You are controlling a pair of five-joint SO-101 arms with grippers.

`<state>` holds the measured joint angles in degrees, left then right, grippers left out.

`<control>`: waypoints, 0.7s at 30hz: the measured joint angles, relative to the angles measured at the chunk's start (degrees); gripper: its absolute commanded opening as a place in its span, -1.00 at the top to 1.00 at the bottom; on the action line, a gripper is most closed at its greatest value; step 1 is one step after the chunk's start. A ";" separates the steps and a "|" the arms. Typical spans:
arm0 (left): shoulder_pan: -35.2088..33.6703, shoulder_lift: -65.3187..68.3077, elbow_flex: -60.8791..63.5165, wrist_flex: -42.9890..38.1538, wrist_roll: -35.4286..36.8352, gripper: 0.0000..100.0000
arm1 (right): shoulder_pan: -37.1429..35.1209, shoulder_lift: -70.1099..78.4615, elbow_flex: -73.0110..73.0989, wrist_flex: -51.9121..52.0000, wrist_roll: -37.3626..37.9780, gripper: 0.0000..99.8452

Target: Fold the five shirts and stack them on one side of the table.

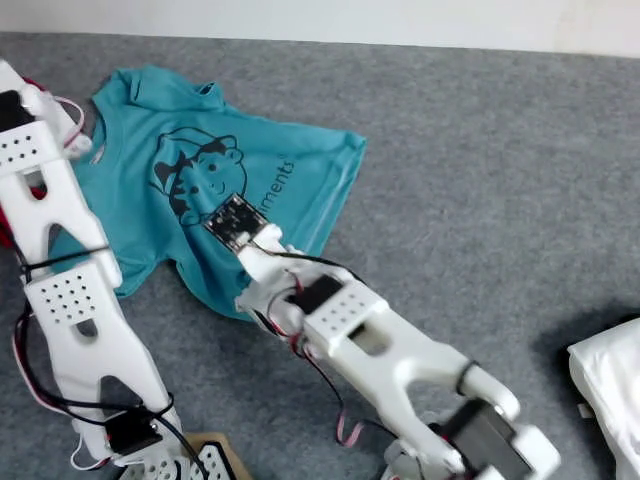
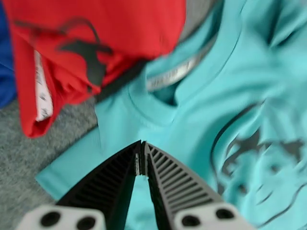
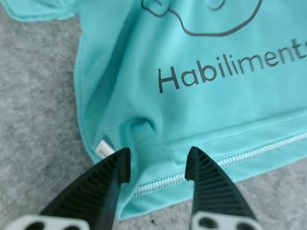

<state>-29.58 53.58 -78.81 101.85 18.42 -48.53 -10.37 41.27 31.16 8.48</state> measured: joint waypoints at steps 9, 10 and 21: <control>1.23 -18.37 27.34 0.09 -4.57 0.99 | 0.00 3.87 -2.81 0.00 -0.18 0.60; 1.23 -20.66 31.12 0.09 -4.57 0.99 | 0.00 4.04 -2.81 0.00 -0.18 0.60; -1.93 -37.36 75.96 -20.75 -8.97 0.99 | -0.09 4.22 -2.81 0.00 -0.18 0.61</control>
<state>-31.52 16.22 -2.86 81.10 9.45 -48.62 -6.15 38.46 31.16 8.31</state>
